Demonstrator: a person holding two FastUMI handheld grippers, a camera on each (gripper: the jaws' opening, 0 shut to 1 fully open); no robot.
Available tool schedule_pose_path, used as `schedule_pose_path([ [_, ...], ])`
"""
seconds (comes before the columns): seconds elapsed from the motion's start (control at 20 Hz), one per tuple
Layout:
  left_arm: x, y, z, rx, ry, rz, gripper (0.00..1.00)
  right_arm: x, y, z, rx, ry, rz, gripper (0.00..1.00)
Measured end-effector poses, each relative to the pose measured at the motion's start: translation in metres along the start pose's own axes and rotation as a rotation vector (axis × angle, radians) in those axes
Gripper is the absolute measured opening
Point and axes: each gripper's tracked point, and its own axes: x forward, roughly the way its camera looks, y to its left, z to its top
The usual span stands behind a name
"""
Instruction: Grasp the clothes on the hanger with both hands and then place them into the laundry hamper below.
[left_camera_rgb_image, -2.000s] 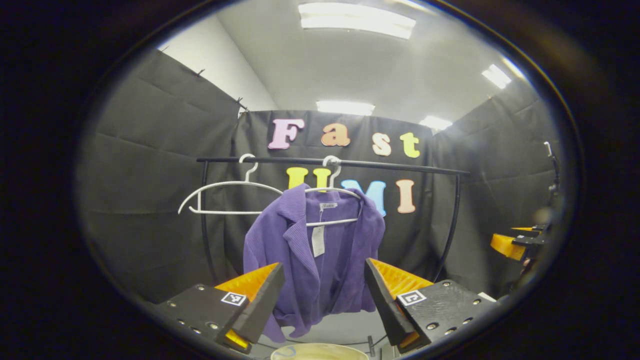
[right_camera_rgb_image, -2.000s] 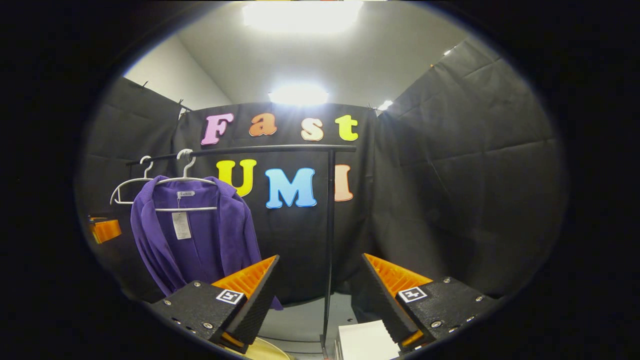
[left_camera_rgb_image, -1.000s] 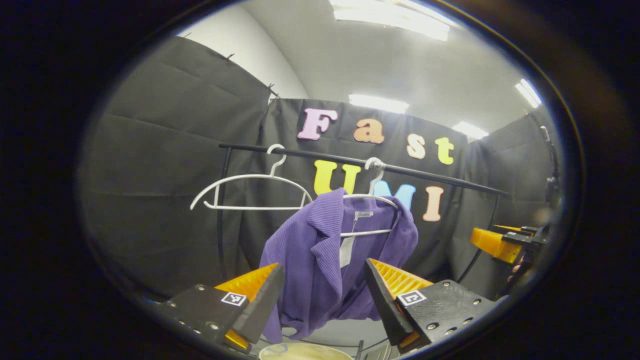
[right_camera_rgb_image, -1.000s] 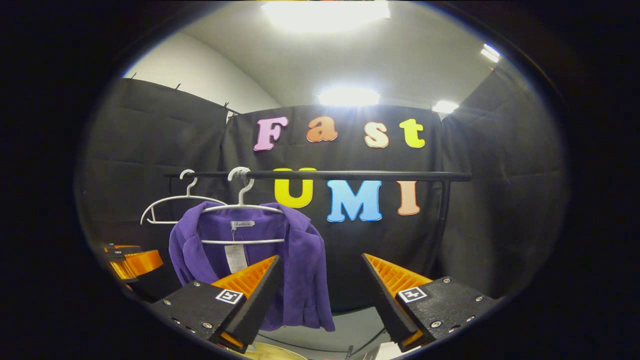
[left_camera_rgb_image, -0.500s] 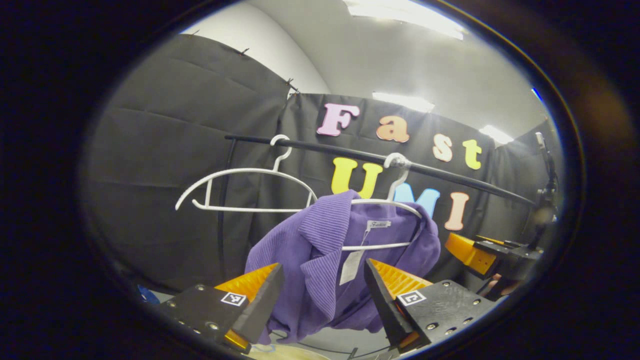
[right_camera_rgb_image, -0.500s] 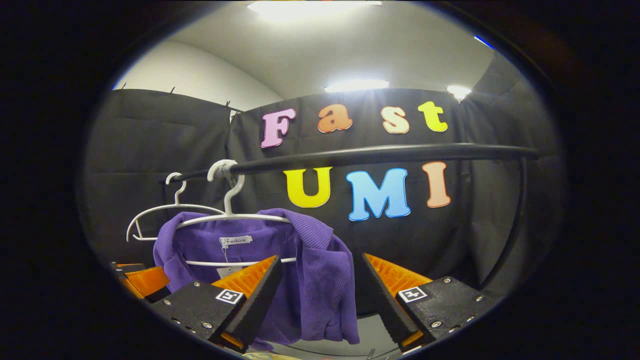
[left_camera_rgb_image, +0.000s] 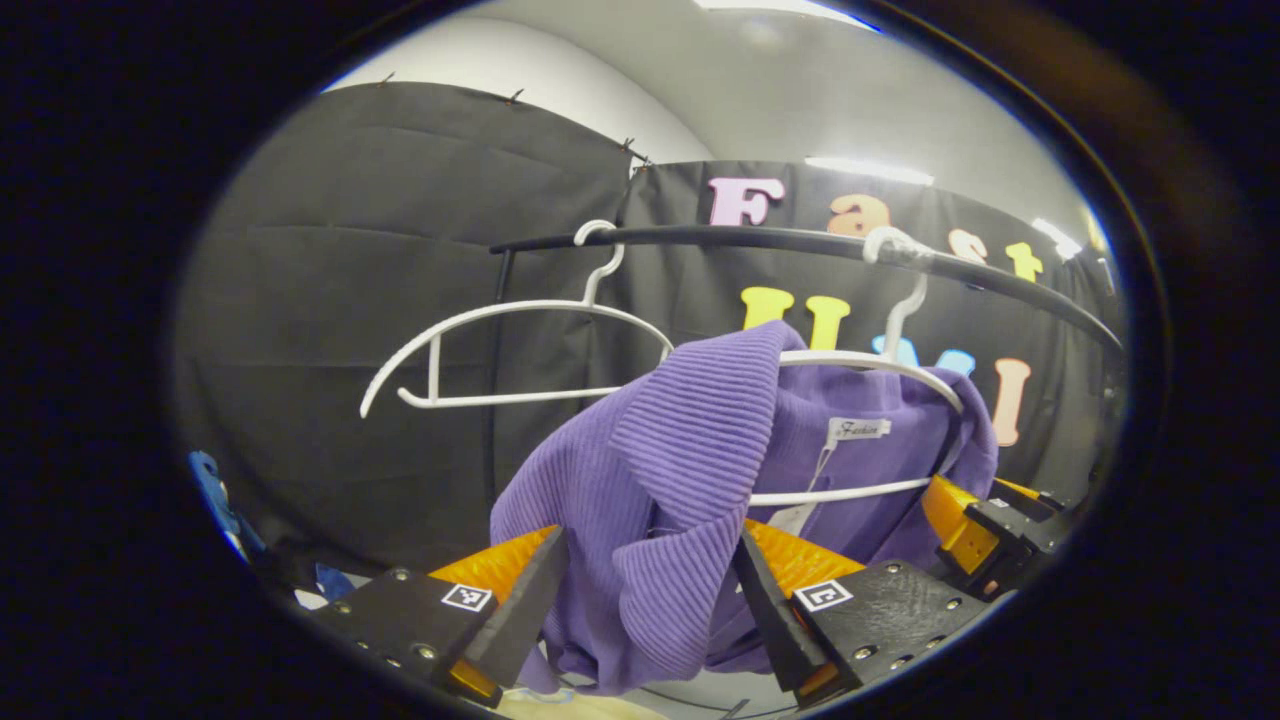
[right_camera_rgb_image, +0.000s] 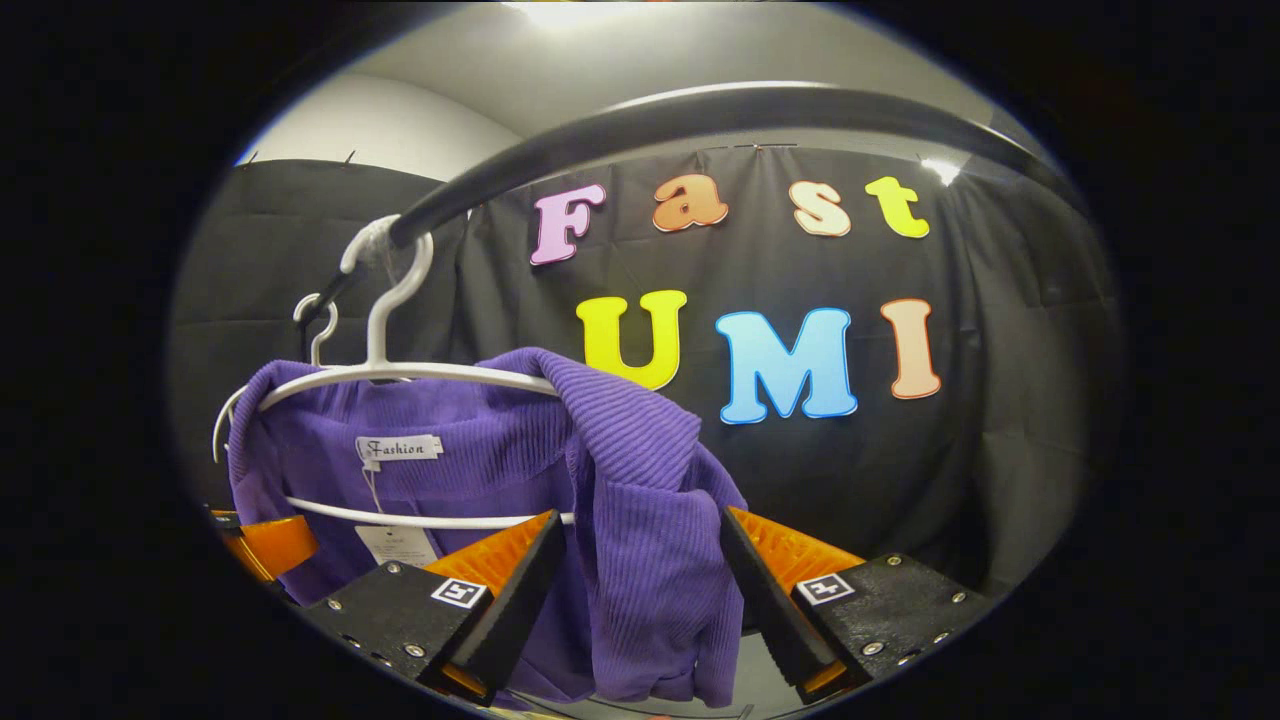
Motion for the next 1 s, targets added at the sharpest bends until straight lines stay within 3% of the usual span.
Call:
schedule_pose_path([
  [0.2,0.001,0.007,0.001,-0.002,-0.018,0.069,0.84,0.015,-0.007,-0.009,0.000,-0.012,-0.002,0.96],
  [0.3,0.004,0.009,0.004,0.008,-0.029,0.054,0.87,0.013,-0.010,-0.012,0.008,-0.018,-0.005,0.96],
  [0.45,0.008,0.002,0.006,0.007,-0.045,0.045,0.60,0.024,-0.016,-0.019,0.023,-0.004,0.011,0.88],
  [0.5,0.015,0.005,0.007,0.016,-0.050,0.073,0.45,0.031,-0.020,-0.017,0.033,-0.001,0.021,0.85],
  [0.6,0.018,0.002,0.009,0.013,-0.061,0.063,0.29,0.036,-0.023,-0.017,0.050,-0.002,0.035,0.75],
  [0.75,0.009,-0.001,0.009,0.015,-0.063,-0.011,0.22,0.033,-0.017,-0.018,0.074,0.004,0.058,0.48],
  [0.95,0.005,0.001,0.010,-0.022,-0.068,-0.046,0.11,0.035,-0.020,-0.016,0.074,-0.008,0.060,0.14],
  [1.0,0.004,0.000,0.010,-0.033,-0.064,-0.060,0.10,0.033,-0.018,-0.016,0.067,-0.011,0.063,0.11],
])
